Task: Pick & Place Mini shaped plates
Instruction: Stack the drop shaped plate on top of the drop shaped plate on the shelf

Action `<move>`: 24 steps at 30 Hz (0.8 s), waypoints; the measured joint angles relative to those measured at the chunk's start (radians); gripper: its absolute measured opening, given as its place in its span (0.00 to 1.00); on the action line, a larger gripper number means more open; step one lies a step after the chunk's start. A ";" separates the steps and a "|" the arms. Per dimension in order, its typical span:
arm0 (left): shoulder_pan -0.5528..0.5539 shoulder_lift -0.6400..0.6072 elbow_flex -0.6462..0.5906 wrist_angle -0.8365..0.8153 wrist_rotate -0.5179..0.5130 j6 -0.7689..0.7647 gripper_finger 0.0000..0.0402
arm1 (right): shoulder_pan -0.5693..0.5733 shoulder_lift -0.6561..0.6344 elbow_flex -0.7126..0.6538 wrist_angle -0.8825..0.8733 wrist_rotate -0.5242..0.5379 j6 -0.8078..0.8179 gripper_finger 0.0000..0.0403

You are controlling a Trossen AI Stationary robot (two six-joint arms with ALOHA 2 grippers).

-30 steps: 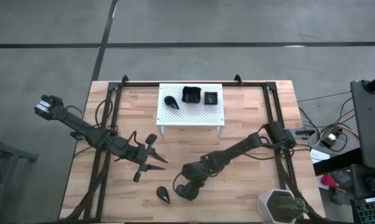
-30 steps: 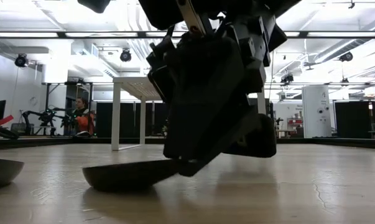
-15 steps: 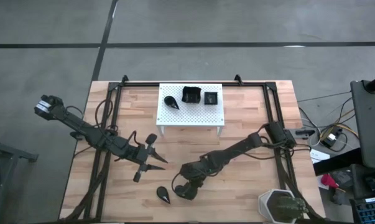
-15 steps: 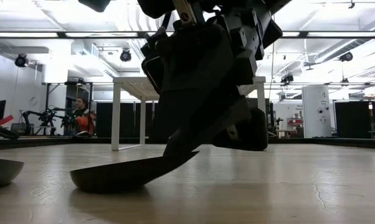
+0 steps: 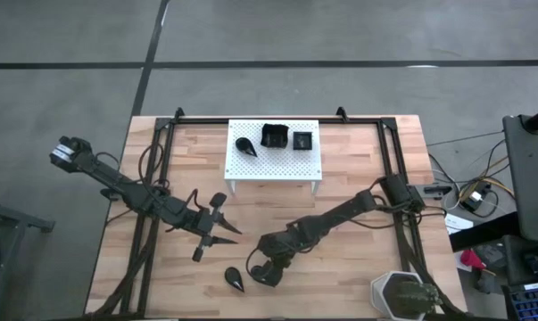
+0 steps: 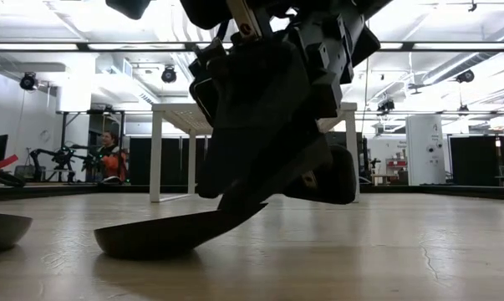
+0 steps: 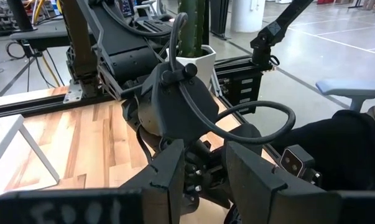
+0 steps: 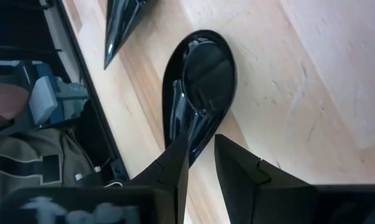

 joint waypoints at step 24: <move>0.000 0.000 0.000 0.000 0.000 -0.001 0.29 | 0.007 0.005 -0.013 0.009 0.052 0.022 0.21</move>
